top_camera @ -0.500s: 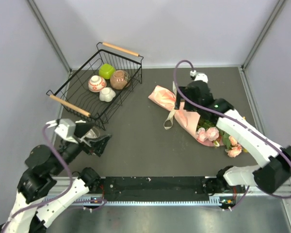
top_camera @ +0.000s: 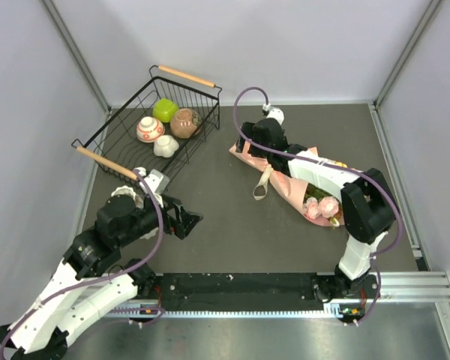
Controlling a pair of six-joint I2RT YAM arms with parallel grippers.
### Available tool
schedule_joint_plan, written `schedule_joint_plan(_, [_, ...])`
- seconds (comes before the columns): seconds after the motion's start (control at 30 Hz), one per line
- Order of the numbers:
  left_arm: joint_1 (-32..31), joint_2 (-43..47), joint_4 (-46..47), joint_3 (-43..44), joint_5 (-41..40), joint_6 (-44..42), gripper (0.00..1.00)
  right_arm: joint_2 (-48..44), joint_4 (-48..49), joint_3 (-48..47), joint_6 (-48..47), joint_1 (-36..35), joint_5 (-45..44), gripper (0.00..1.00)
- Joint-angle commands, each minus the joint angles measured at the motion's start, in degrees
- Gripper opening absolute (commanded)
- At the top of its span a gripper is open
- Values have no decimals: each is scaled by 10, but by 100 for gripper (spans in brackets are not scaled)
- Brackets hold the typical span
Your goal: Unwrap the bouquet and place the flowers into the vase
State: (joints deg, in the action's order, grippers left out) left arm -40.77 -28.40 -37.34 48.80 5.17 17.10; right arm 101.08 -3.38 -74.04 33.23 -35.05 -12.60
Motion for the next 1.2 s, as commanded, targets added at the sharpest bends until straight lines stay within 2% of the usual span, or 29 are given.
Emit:
schedule_joint_plan(0.0, [3, -34, 80, -19, 41, 35, 97, -6, 69, -19, 35, -5, -103, 93])
schedule_joint_plan(0.1, [3, -76, 139, -49, 73, 69, 94, -25, 80, 13, 8, 9, -123, 86])
schedule_joint_plan(0.2, [3, -145, 233, -63, 103, 95, 91, -47, 93, 47, -26, 38, -100, 86])
schedule_joint_plan(0.27, [3, -192, 292, -58, 118, 103, 87, -47, 102, 70, -30, 65, -27, 84])
schedule_joint_plan(0.37, [2, -307, 332, -20, 138, 108, 80, -33, 139, 100, -26, 124, 88, 76])
schedule_joint_plan(0.43, [-1, -397, 343, 25, 140, 101, 76, -26, 159, 118, -50, 140, 112, 74])
schedule_joint_plan(0.53, [-5, -497, 369, 84, 101, 84, 72, -9, 161, 104, -87, 140, 123, 74])
schedule_joint_plan(0.7, [-4, -660, 432, 205, 46, 64, 53, 36, 168, 76, -76, 151, 187, 72])
schedule_joint_plan(0.77, [-4, -705, 446, 240, 17, 62, 51, 47, 170, 63, -65, 158, 204, 69])
schedule_joint_plan(0.83, [-2, -769, 454, 300, 11, 60, 40, 54, 173, 57, -63, 161, 216, 63])
schedule_joint_plan(0.9, [-1, -818, 460, 348, -6, 59, 34, 54, 173, 57, -65, 163, 220, 61])
schedule_joint_plan(1.07, [13, -865, 502, 367, -31, 78, 31, 37, 185, 81, -68, 175, 222, 61])
schedule_joint_plan(1.17, [25, -877, 528, 356, -34, 88, 28, 18, 201, 102, -53, 192, 230, 64])
